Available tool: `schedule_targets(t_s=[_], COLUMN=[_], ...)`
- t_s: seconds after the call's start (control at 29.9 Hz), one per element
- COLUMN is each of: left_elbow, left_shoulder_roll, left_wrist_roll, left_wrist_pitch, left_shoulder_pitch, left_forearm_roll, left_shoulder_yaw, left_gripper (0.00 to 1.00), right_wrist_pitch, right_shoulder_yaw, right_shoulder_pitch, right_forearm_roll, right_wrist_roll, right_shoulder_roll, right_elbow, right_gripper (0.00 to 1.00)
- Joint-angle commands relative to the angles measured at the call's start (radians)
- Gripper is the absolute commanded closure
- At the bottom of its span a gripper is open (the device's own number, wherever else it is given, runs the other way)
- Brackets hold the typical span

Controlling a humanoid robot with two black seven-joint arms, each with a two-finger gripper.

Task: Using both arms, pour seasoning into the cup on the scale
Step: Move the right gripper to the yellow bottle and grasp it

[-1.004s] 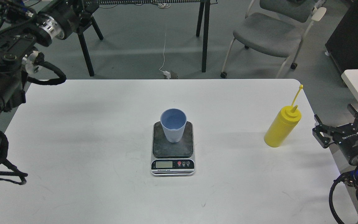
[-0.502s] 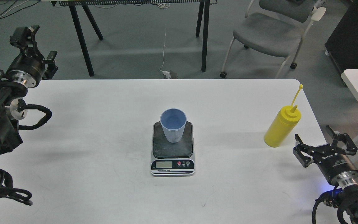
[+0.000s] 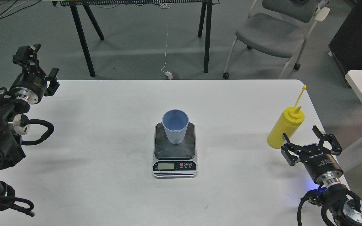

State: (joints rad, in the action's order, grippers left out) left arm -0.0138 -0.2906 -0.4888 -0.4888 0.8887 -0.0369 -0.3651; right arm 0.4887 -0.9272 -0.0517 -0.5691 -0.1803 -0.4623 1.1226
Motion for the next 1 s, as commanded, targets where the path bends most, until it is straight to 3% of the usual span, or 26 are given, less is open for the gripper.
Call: schedule_targets(t_s=[0.0, 0.3, 0.44, 0.54, 0.7, 0.8, 0.87, 0.97], left_elbow=[0.000, 0.000, 0.000, 0.000, 0.000, 0.000, 0.000, 0.000], left_shoulder_roll=[0.002, 0.002, 0.002, 0.002, -0.001, -0.002, 0.001, 0.004], left_wrist_roll=[0.000, 0.000, 0.000, 0.000, 0.000, 0.000, 0.000, 0.000], left_wrist_pitch=[0.000, 0.000, 0.000, 0.000, 0.000, 0.000, 0.000, 0.000], left_shoulder_pitch=[0.000, 0.000, -0.002, -0.002, 0.001, 0.001, 0.001, 0.001], left_forearm_roll=[0.000, 0.000, -0.001, -0.001, -0.001, -0.001, -0.003, -0.003], left_shoulder_yaw=[0.000, 0.005, 0.005, 0.006, 0.006, 0.008, 0.008, 0.008], left_gripper=[0.01, 0.01, 0.01, 0.01, 0.01, 0.01, 0.01, 0.01], right_wrist_pitch=[0.000, 0.000, 0.000, 0.000, 0.000, 0.000, 0.000, 0.000], right_shoulder_yaw=[-0.009, -0.009, -0.009, -0.007, -0.013, -0.012, -0.013, -0.010], right_shoulder_pitch=[-0.031, -0.094, -0.115, -0.128, -0.145, -0.148, -0.149, -0.157], right_forearm_roll=[0.047, 0.077, 0.081, 0.123, 0.270, 0.316, 0.350, 0.370], right_wrist_roll=[-0.005, -0.008, -0.039, -0.102, -0.209, -0.241, -0.263, -0.266], right_shoulder_roll=[0.049, 0.142, 0.171, 0.186, 0.211, 0.211, 0.211, 0.211], right_elbow=[-0.047, -0.158, -0.208, -0.233, -0.267, -0.265, -0.264, -0.254], right_gripper=[0.00, 0.00, 0.04, 0.24, 0.47, 0.50, 0.69, 0.76])
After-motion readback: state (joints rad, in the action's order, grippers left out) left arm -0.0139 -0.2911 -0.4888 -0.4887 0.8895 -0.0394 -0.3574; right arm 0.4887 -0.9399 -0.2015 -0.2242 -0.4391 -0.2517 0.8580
